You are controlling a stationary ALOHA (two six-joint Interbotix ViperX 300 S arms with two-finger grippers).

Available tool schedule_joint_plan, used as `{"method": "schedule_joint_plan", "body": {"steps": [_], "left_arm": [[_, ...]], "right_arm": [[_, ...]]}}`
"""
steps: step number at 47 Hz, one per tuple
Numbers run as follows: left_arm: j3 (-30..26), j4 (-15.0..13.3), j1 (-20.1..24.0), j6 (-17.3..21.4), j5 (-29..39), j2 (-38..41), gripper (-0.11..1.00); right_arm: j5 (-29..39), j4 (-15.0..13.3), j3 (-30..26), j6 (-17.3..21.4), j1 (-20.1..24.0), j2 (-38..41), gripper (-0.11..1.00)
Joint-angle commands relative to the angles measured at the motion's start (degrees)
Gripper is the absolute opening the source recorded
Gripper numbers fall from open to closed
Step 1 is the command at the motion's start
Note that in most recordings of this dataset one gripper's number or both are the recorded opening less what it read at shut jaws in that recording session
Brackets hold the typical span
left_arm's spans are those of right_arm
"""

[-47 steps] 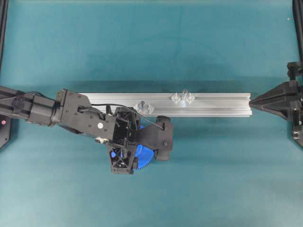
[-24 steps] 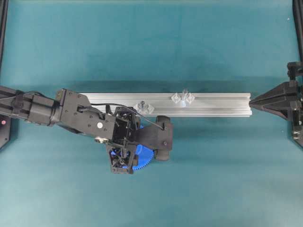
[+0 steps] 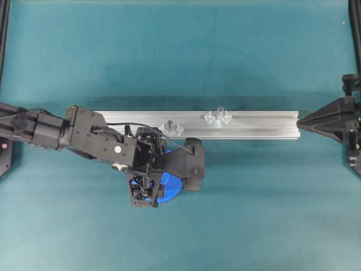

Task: Find the location of the shaft and insert the large gear.
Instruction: 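Lift the blue gear with the left gripper and carry it over the rail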

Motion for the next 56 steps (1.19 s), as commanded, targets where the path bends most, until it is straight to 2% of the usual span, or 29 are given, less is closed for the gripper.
{"method": "schedule_joint_plan", "body": {"steps": [1,11,23,35,56], "left_arm": [[-1.93,0.09,0.00,0.00,1.14,-3.43,0.72],[-6.24,0.18,-0.09,0.53,7.56,-3.96,0.72],[-12.92,0.26,0.09,4.75,12.30,-3.96,0.72],[-19.07,0.35,2.46,8.88,16.70,-3.69,0.72],[-25.40,0.62,6.94,15.03,18.90,-3.43,0.72]], "right_arm": [[-0.26,-0.09,-0.70,0.53,-0.09,0.35,0.06],[-0.26,-0.09,-0.70,0.53,-0.09,-0.09,0.06],[-0.26,-0.09,-0.79,0.53,-0.18,-0.97,0.06],[-0.26,-0.09,-0.70,0.53,-0.18,-1.41,0.06],[0.26,-0.09,-0.70,0.53,-0.18,-1.49,0.06]]}}
